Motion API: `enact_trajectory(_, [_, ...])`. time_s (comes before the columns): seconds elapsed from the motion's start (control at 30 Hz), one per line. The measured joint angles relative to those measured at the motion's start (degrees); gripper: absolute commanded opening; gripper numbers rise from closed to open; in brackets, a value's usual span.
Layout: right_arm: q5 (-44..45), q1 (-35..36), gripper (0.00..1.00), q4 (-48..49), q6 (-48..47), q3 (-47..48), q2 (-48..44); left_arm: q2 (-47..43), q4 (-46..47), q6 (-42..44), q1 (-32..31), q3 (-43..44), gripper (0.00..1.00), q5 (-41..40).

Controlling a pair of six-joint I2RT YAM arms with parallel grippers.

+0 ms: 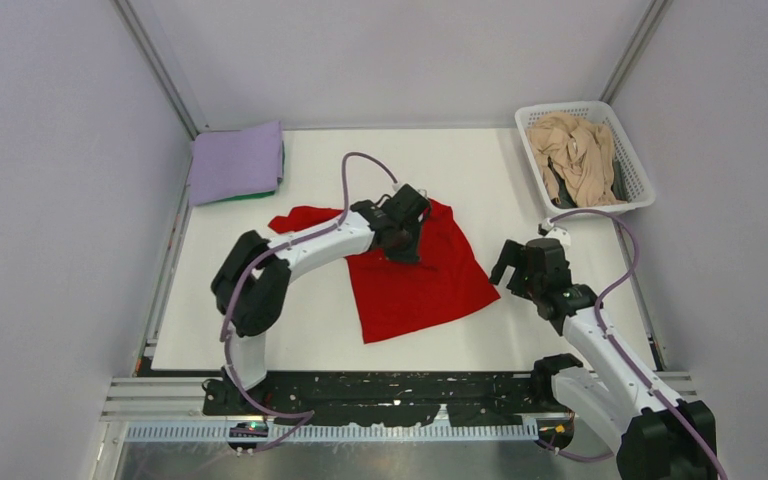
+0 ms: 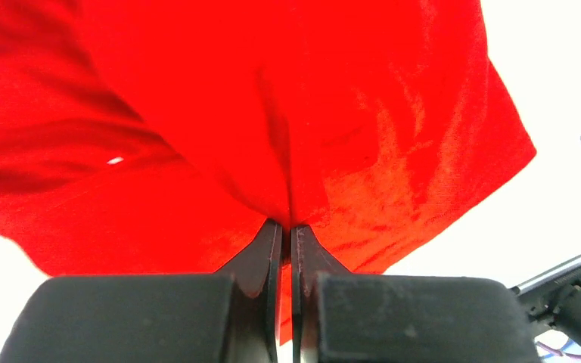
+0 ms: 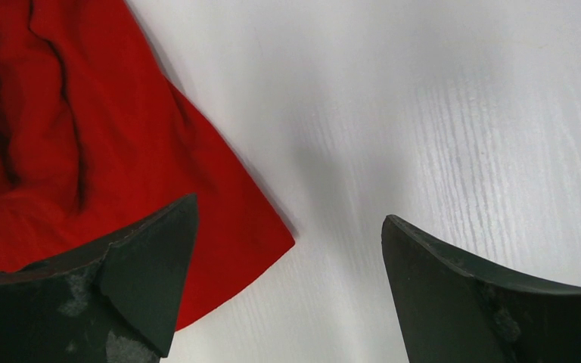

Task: Fold and stack the t-shirts
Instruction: Flatten out the tshirt

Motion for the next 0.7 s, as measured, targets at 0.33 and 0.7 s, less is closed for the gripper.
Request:
enact_trajectory(0.33, [-5.8, 2.9, 0.78, -0.6, 0.3, 0.5, 7.7, -23.6, 0.2, 1.0, 11.5, -15.7, 0.00, -7.4])
enact_trajectory(0.7, [0.5, 13.4, 0.66, -1.5, 2.7, 6.1, 20.6, -30.5, -2.1, 2.7, 15.1, -20.9, 0.00, -13.0])
